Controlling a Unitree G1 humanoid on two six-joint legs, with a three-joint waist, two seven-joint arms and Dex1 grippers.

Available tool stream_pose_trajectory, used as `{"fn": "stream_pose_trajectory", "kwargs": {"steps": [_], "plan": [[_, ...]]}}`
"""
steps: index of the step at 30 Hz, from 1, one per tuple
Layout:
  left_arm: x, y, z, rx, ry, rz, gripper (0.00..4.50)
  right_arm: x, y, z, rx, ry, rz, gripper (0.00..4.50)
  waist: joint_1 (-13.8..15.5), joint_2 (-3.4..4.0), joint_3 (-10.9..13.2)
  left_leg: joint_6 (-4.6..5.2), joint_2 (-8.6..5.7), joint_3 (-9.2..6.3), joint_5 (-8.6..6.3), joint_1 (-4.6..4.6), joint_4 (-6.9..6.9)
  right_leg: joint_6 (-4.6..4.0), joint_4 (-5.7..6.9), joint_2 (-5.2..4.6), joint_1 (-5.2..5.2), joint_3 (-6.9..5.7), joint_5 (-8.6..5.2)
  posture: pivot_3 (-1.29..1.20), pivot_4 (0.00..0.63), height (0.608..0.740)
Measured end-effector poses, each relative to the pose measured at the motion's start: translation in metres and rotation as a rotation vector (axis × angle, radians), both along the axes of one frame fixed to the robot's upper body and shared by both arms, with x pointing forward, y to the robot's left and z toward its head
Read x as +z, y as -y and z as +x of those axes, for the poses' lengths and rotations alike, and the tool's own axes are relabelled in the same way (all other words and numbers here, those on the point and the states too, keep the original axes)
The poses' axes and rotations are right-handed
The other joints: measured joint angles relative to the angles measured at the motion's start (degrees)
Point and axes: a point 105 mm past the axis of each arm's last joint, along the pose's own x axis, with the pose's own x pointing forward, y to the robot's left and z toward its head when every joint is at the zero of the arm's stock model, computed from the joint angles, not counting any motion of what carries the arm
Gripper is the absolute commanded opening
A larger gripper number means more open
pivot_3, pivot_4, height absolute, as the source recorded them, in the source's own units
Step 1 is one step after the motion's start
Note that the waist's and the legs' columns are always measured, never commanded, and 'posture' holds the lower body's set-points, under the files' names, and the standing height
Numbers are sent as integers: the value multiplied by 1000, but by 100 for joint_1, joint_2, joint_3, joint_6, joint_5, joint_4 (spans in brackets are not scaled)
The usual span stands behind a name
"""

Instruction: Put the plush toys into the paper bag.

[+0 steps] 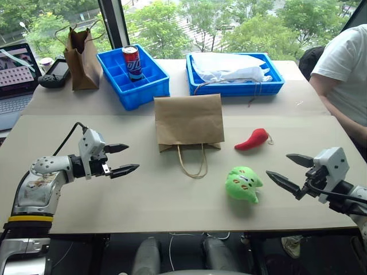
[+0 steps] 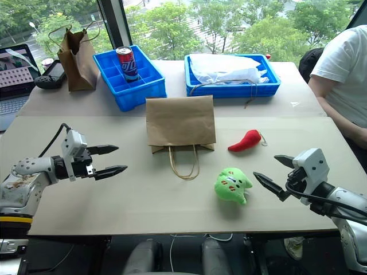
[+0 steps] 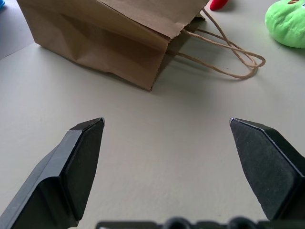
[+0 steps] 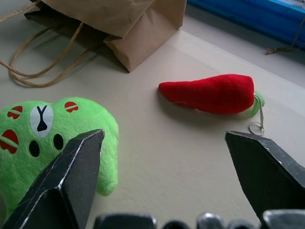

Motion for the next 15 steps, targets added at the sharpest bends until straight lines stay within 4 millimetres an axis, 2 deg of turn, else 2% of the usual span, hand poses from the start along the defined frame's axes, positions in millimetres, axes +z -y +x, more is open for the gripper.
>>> {"fn": "stream_pose_trajectory", "kwargs": {"steps": [3,5,7,8,10,11,13,15], "plan": [[7,2,-1,-47,-28,-40,4500,3,-4,-1,40,-42,16,4482,-5,2,13,0,-1,0,0,-6,7,0,10,1,-5,0,0,0,150,715],[46,7,2,-182,4,-45,4500,32,-25,-7,209,-91,-32,4482,-7,1,81,1,-1,-11,1,-25,49,0,55,6,-27,0,0,0,150,715],[80,13,1,-289,109,37,4500,63,-49,-15,349,-54,-109,4482,-12,3,81,7,-1,-18,-3,3,46,2,48,7,3,-4,-2,0,150,715],[87,17,0,-339,150,78,4500,71,-56,-19,391,-52,-144,4482,-13,13,70,18,-2,-17,-10,16,44,7,38,7,24,-3,-6,0,150,715],[82,25,2,-405,157,108,4500,71,-66,-25,436,-84,-156,4482,-9,14,66,29,-3,-18,-18,37,43,13,28,6,57,-3,-17,0,150,715],[72,31,7,-434,141,101,4500,71,-71,-23,442,-101,-142,4482,-8,12,68,30,-4,-17,-19,34,52,14,28,6,58,-1,-17,0,150,715],[55,50,10,-515,122,110,4500,75,-81,-22,454,-98,-133,4482,8,6,73,31,-9,-36,-18,-29,80,14,41,8,11,-1,-16,0,150,715],[46,58,11,-562,128,140,4500,76,-88,-24,467,-99,-137,4482,8,3,73,31,-10,-52,-18,-76,102,15,49,10,-22,-2,-15,0,150,715]]}}
